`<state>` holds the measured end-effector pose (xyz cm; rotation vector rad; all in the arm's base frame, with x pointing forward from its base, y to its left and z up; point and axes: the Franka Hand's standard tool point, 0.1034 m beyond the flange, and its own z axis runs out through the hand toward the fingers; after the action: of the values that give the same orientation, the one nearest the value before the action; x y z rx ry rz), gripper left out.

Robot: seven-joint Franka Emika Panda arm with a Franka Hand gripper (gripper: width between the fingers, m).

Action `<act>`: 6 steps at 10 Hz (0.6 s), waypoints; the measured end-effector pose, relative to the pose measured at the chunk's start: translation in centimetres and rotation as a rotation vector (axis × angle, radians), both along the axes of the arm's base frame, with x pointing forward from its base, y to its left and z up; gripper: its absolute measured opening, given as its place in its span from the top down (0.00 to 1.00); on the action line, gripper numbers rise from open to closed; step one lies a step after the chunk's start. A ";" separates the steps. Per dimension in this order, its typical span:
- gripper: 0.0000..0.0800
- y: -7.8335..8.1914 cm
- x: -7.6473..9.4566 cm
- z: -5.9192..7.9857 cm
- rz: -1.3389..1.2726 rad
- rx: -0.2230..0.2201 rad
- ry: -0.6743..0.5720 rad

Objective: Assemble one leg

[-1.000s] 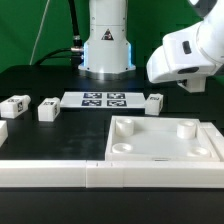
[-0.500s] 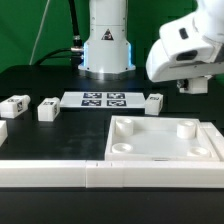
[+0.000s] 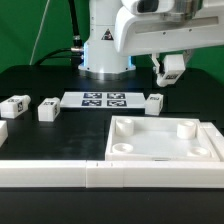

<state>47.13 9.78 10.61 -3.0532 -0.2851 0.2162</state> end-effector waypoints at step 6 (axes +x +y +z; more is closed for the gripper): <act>0.64 0.3 3.8 -0.3 0.014 0.045 -0.411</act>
Offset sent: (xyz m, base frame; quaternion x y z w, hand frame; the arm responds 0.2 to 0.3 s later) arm 0.0000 0.0000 0.0000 0.0000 0.1593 0.0000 0.9872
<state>50.97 10.04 10.27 -3.0242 -0.3264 -0.4159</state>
